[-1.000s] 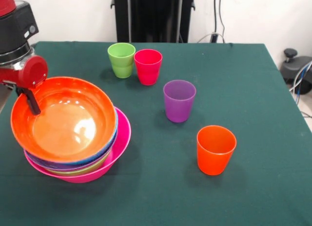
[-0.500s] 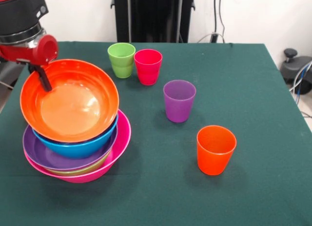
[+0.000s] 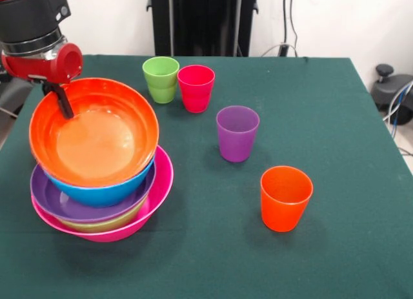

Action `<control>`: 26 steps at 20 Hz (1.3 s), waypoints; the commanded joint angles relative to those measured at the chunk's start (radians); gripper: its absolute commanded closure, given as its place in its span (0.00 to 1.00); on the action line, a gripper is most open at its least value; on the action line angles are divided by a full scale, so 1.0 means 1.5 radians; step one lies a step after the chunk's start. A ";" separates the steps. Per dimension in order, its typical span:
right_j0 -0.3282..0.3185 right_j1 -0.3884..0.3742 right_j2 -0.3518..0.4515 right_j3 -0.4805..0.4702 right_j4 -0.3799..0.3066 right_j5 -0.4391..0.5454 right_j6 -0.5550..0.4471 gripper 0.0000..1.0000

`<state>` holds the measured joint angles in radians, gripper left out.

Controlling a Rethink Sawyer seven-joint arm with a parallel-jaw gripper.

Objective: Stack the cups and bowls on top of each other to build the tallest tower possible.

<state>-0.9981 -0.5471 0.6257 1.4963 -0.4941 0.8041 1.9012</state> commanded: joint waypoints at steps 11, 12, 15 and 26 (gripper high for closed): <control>0.032 0.031 -0.035 0.007 -0.052 -0.035 -0.050 0.00; 0.032 0.033 -0.034 0.005 -0.052 -0.034 -0.051 0.00; 0.031 0.035 -0.033 0.008 -0.050 -0.041 -0.047 0.00; 0.030 -0.018 -0.016 0.014 -0.017 0.016 -0.057 0.00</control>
<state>-0.9913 -0.5597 0.6227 1.5022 -0.5018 0.7952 1.9012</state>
